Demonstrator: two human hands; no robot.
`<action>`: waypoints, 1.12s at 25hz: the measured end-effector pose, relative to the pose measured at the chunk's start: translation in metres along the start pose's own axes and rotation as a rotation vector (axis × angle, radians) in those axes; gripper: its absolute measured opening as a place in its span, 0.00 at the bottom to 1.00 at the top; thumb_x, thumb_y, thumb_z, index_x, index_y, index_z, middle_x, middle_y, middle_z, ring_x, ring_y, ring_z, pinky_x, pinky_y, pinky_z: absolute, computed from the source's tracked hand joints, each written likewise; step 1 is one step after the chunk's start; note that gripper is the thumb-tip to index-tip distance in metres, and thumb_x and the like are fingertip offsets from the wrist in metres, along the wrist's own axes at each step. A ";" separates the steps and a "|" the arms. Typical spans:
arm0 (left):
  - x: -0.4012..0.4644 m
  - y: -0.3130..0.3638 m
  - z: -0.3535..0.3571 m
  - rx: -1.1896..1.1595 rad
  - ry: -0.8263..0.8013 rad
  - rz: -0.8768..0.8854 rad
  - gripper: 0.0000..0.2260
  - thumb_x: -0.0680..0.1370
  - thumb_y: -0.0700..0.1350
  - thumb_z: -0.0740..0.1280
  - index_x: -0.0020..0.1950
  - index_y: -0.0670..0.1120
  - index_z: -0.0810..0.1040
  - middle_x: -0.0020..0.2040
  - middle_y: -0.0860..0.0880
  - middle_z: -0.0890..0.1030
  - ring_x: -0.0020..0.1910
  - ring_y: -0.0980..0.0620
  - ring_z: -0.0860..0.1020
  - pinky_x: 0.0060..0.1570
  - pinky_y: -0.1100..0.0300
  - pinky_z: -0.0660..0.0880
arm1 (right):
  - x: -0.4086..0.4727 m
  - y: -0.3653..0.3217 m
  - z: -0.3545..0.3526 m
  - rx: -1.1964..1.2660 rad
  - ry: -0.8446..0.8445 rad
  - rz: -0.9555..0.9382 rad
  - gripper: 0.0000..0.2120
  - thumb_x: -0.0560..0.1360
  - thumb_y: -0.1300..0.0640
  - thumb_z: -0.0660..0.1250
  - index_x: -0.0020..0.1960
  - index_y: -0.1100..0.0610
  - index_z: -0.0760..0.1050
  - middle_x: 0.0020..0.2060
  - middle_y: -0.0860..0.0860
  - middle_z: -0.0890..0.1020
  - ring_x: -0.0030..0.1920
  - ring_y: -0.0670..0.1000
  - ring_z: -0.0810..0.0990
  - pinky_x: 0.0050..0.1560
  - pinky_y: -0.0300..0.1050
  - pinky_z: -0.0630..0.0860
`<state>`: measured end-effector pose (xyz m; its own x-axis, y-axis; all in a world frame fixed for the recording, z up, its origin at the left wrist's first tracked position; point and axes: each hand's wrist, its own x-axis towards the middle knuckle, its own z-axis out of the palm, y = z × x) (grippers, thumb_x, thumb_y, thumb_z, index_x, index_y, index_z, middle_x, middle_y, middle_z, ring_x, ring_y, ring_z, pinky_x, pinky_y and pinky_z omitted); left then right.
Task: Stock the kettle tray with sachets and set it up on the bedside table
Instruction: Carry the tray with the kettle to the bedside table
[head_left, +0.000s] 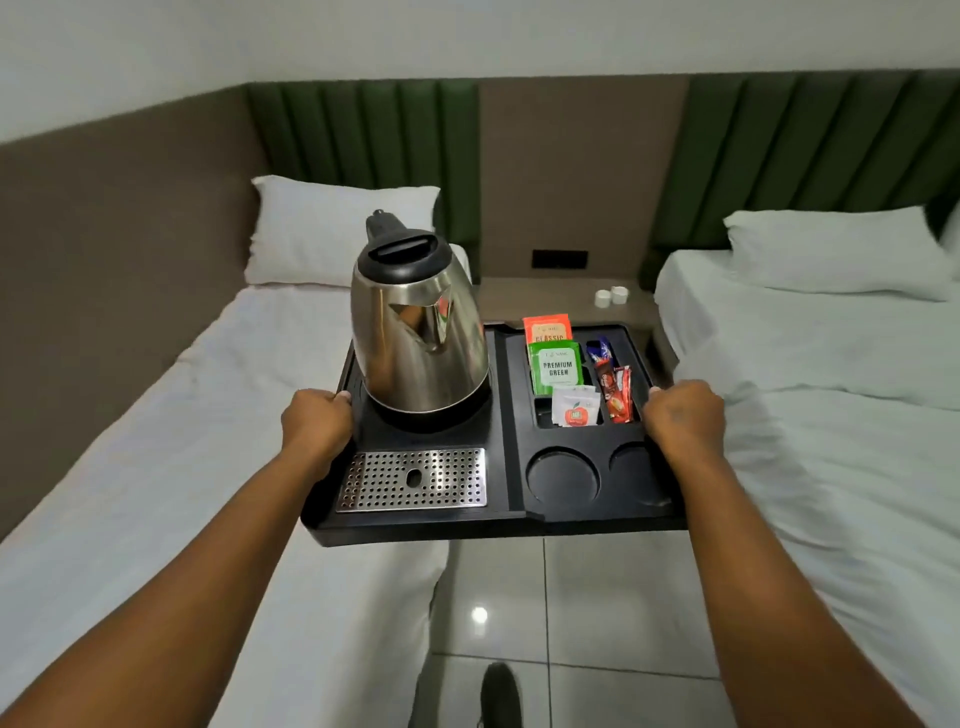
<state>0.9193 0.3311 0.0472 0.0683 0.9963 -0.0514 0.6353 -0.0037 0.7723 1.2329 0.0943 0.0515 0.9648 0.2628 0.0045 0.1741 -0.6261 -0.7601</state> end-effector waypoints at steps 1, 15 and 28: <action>0.027 0.021 0.026 0.006 -0.009 0.010 0.21 0.80 0.47 0.64 0.29 0.39 0.75 0.28 0.43 0.76 0.30 0.43 0.74 0.30 0.55 0.65 | 0.035 -0.007 0.012 -0.008 0.010 0.006 0.09 0.74 0.59 0.67 0.37 0.62 0.76 0.44 0.64 0.83 0.34 0.56 0.72 0.39 0.44 0.68; 0.428 0.273 0.373 0.023 -0.058 0.079 0.19 0.80 0.49 0.63 0.36 0.40 0.81 0.32 0.43 0.78 0.37 0.40 0.74 0.41 0.55 0.67 | 0.544 -0.113 0.227 0.063 0.008 0.145 0.12 0.75 0.53 0.68 0.52 0.59 0.83 0.49 0.59 0.85 0.49 0.60 0.81 0.47 0.43 0.72; 0.802 0.273 0.819 0.322 -0.109 0.092 0.22 0.83 0.50 0.57 0.46 0.35 0.82 0.43 0.29 0.81 0.44 0.30 0.79 0.46 0.46 0.73 | 0.984 -0.048 0.577 0.161 -0.225 0.450 0.12 0.75 0.51 0.70 0.56 0.55 0.81 0.50 0.52 0.83 0.46 0.50 0.79 0.49 0.45 0.76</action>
<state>1.7775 1.0590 -0.3013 0.2072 0.9757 -0.0717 0.8313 -0.1370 0.5386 2.0605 0.8068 -0.2830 0.8679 0.1561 -0.4716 -0.2972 -0.5975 -0.7447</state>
